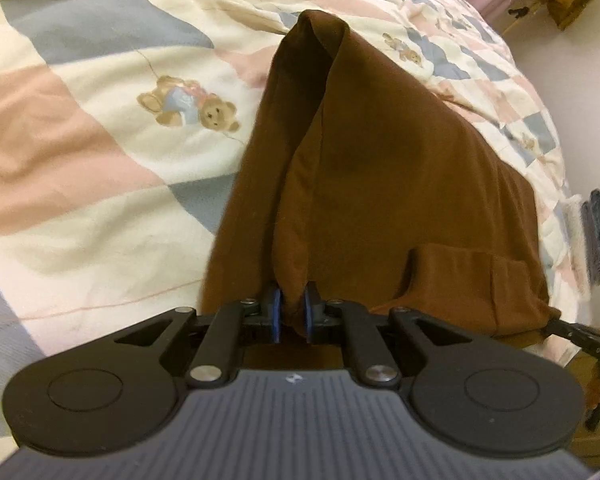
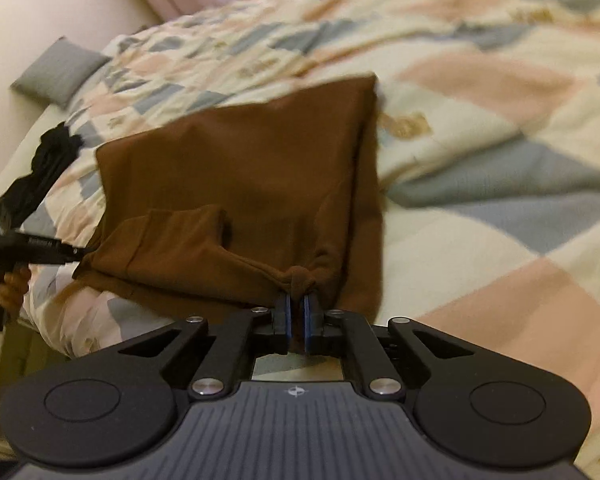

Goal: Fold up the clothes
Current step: 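Grasp the hem with the right tool while the left tool grasps it too, lift, then fold the hem up over the shirt body and release both tools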

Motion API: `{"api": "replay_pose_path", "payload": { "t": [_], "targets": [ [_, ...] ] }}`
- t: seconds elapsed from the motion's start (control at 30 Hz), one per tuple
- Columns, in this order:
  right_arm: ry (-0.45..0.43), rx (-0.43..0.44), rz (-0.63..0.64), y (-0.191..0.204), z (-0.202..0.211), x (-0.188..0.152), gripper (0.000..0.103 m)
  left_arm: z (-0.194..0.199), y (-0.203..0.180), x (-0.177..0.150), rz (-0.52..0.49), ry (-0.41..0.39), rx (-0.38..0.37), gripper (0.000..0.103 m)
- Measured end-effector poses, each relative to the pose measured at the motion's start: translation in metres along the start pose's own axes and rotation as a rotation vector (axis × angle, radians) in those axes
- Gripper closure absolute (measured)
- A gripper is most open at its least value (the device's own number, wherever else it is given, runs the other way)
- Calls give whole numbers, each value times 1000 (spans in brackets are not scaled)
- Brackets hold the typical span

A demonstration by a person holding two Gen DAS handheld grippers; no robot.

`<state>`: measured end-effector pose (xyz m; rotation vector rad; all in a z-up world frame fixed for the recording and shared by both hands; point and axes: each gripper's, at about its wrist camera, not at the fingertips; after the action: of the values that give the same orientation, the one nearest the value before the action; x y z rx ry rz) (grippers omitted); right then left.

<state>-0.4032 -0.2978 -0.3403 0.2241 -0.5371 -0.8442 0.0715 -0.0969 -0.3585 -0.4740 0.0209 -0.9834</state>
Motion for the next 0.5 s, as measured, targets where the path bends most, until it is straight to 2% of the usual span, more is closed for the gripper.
{"api": "replay_pose_path", "payload": {
  "t": [0.03,0.07,0.13,0.17,0.23,0.3,0.33,0.4,0.5],
  "targets": [
    [12,-15,26,3,0,-2,97,-1,-1,-1,-10,13,23,91],
    [45,-34,62,7,-3,-3,87,0,-4,-1,-23,20,51,89],
    [77,-62,105,14,-1,-2,75,10,-13,-1,-55,14,111,87],
    [92,-75,125,18,0,-1,66,16,-19,0,-72,5,143,86],
    [59,-76,113,21,15,5,62,36,-31,0,-104,-42,192,88],
    [-9,-80,89,24,32,16,62,56,-46,3,-141,-107,223,88],
    [-52,-84,77,25,38,22,62,63,-53,7,-159,-144,227,88],
    [-140,-103,62,29,42,40,62,67,-65,21,-182,-207,184,88],
    [-220,-123,107,38,19,79,64,53,-75,51,-208,-265,111,88]
  ]
}}
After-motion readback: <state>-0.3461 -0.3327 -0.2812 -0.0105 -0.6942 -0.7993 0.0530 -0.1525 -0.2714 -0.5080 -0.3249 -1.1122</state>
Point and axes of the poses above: each gripper's, at about its wrist camera, not at the fingertips, and z roughly against the way its jaws point, y to its left, x to its top, and after that the axes turned 7 degrees about y, right-handed
